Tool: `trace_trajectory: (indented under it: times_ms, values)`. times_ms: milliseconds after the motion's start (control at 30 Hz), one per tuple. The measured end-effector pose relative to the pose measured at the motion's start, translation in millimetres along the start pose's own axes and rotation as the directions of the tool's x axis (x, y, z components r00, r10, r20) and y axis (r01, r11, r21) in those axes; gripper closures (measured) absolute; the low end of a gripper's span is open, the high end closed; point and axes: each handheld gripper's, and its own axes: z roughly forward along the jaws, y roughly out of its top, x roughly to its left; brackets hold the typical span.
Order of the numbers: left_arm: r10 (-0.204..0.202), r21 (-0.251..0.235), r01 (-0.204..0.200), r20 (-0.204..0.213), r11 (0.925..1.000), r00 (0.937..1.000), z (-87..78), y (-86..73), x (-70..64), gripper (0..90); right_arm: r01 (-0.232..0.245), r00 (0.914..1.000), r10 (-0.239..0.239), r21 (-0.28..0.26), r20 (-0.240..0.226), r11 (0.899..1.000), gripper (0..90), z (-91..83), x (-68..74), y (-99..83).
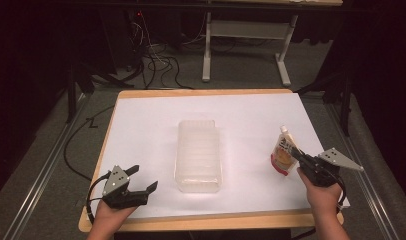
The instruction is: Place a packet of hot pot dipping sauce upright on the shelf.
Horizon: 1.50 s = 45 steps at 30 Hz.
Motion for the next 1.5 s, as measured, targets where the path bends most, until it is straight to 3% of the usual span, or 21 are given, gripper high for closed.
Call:
trace_trajectory:
  times_ms: [367, 567, 767, 900, 1067, 1200, 1300, 1500]
  values:
    - [0.005, 0.001, -0.005, 0.005, 1.0000, 1.0000, 0.9, 0.7, 0.1, 16.4, -0.018, 0.9997, 0.018, 0.005, -0.014, 1.000, 74.6, -1.3, 0.0, -0.2]
    - [0.008, 0.003, -0.008, 0.013, 1.0000, 0.9999, 3.1, 1.6, -0.5, 16.4, -0.069, 0.9971, 0.070, 0.034, -0.030, 0.997, 53.6, -1.1, -5.6, -5.4]
    - [0.010, 0.003, -0.010, 0.013, 0.9999, 0.9999, 4.2, 2.3, -0.5, 16.4, -0.116, 0.9904, 0.120, 0.071, -0.068, 0.991, 47.0, 5.0, -12.9, -13.6]
    - [0.008, 0.002, -0.008, 0.006, 1.0000, 0.9999, 2.7, 1.7, -0.4, 16.4, -0.121, 0.9870, 0.130, 0.095, -0.094, 0.988, 52.9, 11.6, -14.5, -17.0]
    - [0.003, 0.003, -0.003, -0.004, 1.0000, 1.0000, -0.8, -0.7, 0.4, 16.4, -0.085, 0.9891, 0.094, 0.078, -0.114, 0.993, 71.6, 15.6, -11.6, -13.4]
    - [-0.007, 0.003, 0.007, -0.016, 1.0000, 0.9999, -5.8, -3.3, 1.8, 16.4, -0.044, 0.9934, 0.050, 0.067, -0.103, 0.997, 84.3, 16.4, -12.5, -10.9]
    - [-0.012, 0.002, 0.012, -0.024, 0.9999, 0.9996, -9.5, -5.1, 2.9, 16.4, -0.016, 0.9944, 0.023, 0.062, -0.103, 0.998, 88.6, 16.0, -16.3, -9.6]
    - [-0.021, -0.001, 0.021, -0.036, 0.9998, 0.9991, -14.4, -7.4, 4.0, 16.4, -0.031, 0.9938, 0.037, 0.060, -0.105, 0.998, 89.8, 16.2, -24.9, -8.2]
